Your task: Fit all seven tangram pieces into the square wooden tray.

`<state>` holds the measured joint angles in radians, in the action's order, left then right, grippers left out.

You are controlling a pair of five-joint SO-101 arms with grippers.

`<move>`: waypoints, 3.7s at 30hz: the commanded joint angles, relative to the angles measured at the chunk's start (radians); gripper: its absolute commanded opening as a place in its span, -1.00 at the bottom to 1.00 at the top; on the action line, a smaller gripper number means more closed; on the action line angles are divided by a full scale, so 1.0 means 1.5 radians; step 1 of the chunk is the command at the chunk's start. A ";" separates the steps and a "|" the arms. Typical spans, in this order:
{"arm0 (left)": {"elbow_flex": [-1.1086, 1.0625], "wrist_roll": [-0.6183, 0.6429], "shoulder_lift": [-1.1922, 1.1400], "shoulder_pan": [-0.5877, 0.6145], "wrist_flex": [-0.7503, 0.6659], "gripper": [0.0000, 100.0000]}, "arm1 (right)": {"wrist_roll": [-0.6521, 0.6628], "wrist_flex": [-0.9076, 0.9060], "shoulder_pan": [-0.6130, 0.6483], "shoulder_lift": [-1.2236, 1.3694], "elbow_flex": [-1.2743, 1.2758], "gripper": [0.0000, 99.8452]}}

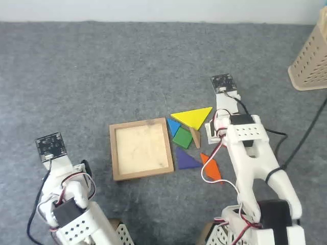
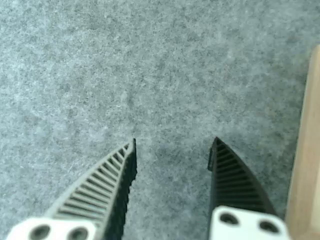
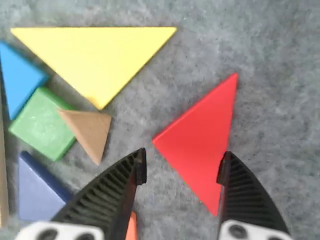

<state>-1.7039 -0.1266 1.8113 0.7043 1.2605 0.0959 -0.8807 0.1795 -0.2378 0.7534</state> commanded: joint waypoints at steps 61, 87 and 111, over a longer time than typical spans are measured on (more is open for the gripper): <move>0.013 0.006 0.007 -0.002 0.002 -0.55 | 0.057 -0.122 0.028 0.032 -0.111 -0.58; 0.013 0.006 0.007 -0.002 0.002 -0.55 | 0.173 -0.067 0.066 0.170 -0.045 -0.43; 0.013 0.006 0.007 -0.002 0.002 -0.55 | 0.131 -0.149 0.103 -0.065 -0.075 -0.68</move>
<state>-1.7039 -0.1266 1.8113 0.7043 1.2605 0.3092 -1.0771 0.2961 -0.2071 0.6859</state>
